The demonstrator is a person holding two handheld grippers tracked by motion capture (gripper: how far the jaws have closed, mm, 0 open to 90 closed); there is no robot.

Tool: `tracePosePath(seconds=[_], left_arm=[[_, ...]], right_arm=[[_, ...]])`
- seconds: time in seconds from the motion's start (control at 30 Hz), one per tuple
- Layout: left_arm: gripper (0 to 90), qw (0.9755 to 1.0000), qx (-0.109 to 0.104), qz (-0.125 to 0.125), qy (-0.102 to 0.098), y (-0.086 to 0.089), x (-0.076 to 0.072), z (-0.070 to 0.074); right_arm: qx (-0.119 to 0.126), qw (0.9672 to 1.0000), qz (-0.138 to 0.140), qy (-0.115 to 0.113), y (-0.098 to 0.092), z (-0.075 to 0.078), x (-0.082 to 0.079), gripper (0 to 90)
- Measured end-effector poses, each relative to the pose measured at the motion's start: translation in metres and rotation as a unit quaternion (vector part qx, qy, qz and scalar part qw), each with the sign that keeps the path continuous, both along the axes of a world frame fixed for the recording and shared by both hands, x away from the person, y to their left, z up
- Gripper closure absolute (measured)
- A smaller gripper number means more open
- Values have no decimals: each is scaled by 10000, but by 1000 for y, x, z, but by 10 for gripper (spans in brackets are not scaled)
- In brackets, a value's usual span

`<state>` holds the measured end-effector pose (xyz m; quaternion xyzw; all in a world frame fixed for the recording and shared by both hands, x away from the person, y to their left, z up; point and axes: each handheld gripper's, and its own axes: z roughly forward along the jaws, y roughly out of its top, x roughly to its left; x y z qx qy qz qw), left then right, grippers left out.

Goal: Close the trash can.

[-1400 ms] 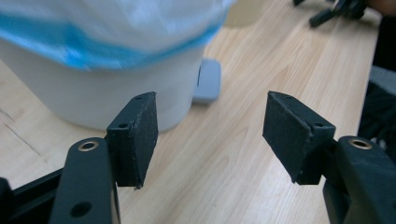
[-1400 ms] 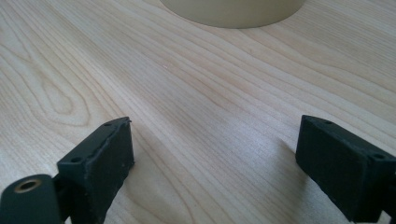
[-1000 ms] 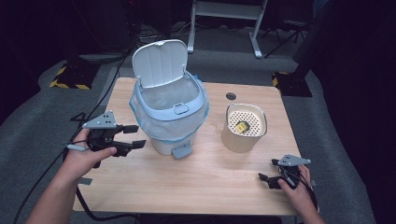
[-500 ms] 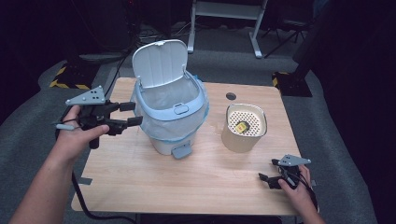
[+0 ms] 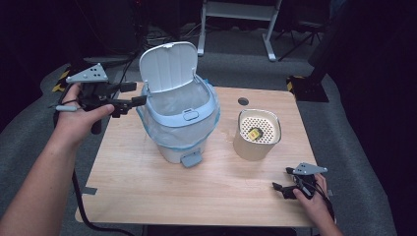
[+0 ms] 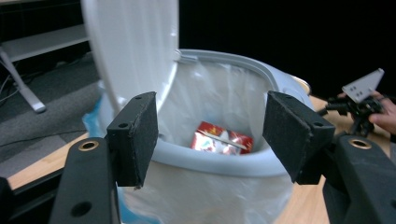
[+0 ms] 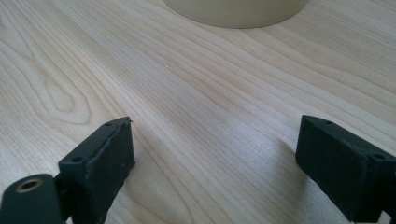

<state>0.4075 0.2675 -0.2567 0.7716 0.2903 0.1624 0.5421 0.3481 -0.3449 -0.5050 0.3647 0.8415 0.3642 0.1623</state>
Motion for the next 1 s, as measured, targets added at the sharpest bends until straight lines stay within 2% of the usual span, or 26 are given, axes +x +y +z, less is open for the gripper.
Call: tracePosePath(seconds=[0.03, 0.2, 0.37, 0.47, 0.53, 0.57, 0.6, 0.67, 0.7, 0.73, 0.83, 0.87, 0.9, 1.0], left_arm=[[347, 9999, -29, 117, 7, 2, 4, 3], [347, 9996, -105, 270, 4, 4, 14, 9], [405, 9992, -155, 365, -94, 4, 25, 18], [465, 9992, -127, 360, -125, 4, 29, 20], [548, 9993, -81, 370, -71, 4, 32, 21], [548, 9991, 45, 427, -59, 5, 34, 21], [578, 9989, 64, 473, -38, 6, 36, 20], [714, 9990, -19, 447, 89, 9, 40, 19], [756, 9990, -19, 447, 89, 9, 40, 19], [805, 9985, -6, 526, 149, 10, 42, 19], [891, 9976, 31, 655, 213, 11, 47, 20], [898, 9976, 31, 655, 213, 11, 47, 20], [899, 9967, 78, 778, 218, 11, 52, 21], [900, 9954, 140, 915, 259, 9, 59, 21]], right_arm=[[0, 10000, 0, 0, 0, 0, 0, 114], [-1, 10000, 0, -1, 0, 0, 0, 114], [-2, 10000, -2, -1, 0, 0, 0, 114], [-4, 10000, -1, -2, 0, 0, 0, 114], [-2, 10000, -3, 1, 0, 0, 0, 114], [-2, 10000, -3, 1, 0, 0, 0, 114], [0, 10000, -3, 2, 0, 0, 0, 114], [-1, 10000, -4, 2, 0, 0, 0, 114], [-1, 10000, -4, 2, 0, 0, 0, 114], [-3, 10000, -1, -1, 0, 0, 0, 114], [-2, 10000, -3, 2, 0, 0, 0, 114], [-2, 10000, -3, 2, 0, 0, 0, 114], [-3, 10000, -2, -1, 0, 0, 0, 114], [-1, 10000, -3, 1, 0, 0, 0, 114]])
